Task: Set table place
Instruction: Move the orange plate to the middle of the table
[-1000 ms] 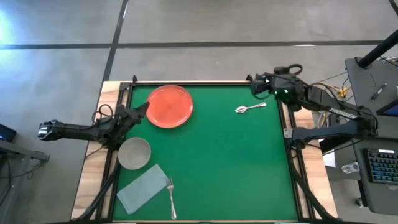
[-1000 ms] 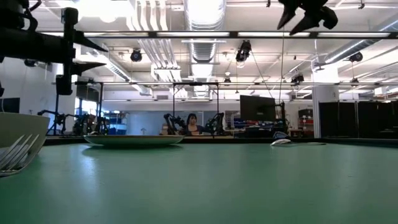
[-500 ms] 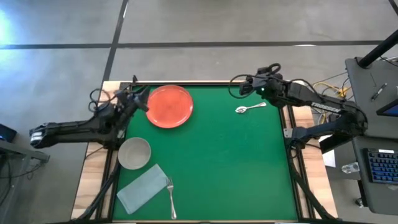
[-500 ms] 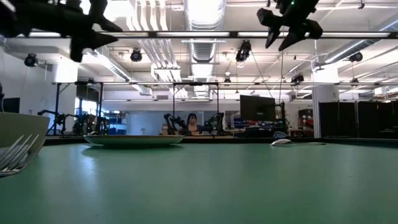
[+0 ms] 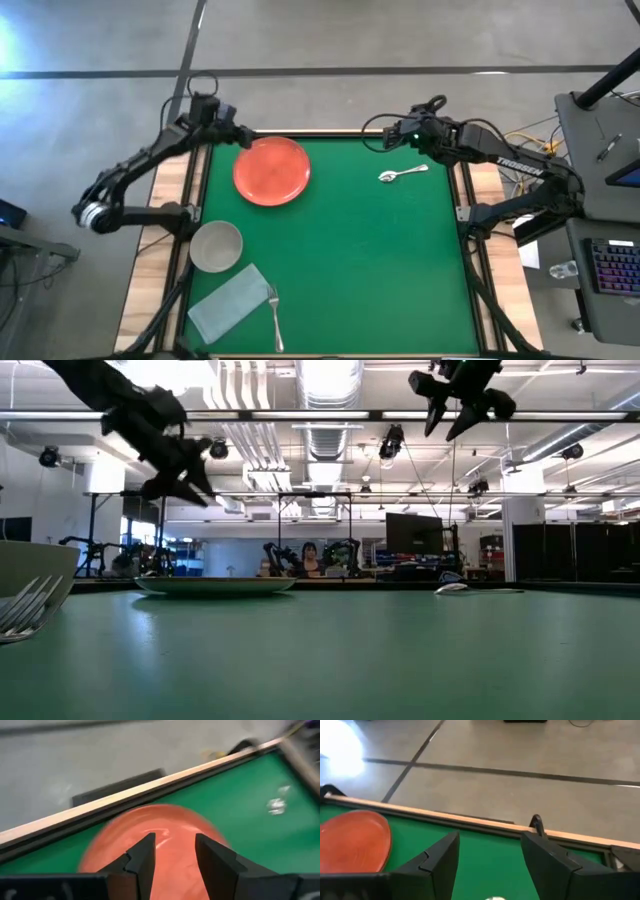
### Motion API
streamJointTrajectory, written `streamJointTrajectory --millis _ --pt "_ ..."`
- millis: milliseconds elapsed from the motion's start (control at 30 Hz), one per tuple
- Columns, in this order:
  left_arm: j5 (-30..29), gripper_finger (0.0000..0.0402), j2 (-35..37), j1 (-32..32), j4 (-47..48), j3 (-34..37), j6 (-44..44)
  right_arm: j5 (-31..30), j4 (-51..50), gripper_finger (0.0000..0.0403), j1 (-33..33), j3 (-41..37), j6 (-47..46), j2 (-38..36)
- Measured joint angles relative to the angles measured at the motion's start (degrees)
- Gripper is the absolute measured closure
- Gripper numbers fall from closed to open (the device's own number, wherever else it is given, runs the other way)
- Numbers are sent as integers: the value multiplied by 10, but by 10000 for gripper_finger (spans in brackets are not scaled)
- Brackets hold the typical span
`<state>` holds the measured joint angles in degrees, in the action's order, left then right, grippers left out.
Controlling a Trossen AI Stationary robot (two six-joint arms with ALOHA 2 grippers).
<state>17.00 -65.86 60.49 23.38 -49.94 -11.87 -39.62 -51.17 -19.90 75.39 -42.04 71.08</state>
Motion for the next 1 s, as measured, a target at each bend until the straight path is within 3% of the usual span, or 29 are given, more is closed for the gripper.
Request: streamJointTrajectory --millis 167,267,367,533,700,900,1000 --pt "1 277 -50 44 45 -31 19 -3 -10 197 0 9 19 1" --pt "-58 290 -82 43 47 -35 32 -3 -7 197 0 9 19 2" --pt "-99 325 -113 44 52 -38 39 -2 -7 197 -2 2 -3 2" --pt "-108 394 -156 44 64 -52 33 22 -15 207 -23 1 -17 3" --pt "-137 401 -199 56 105 -83 32 64 -16 259 -49 -4 -15 4" --pt "-128 401 -259 84 167 -126 35 89 -18 370 -67 -4 8 4" --pt "-110 401 -288 88 168 -133 37 97 -18 389 -71 -5 19 8"
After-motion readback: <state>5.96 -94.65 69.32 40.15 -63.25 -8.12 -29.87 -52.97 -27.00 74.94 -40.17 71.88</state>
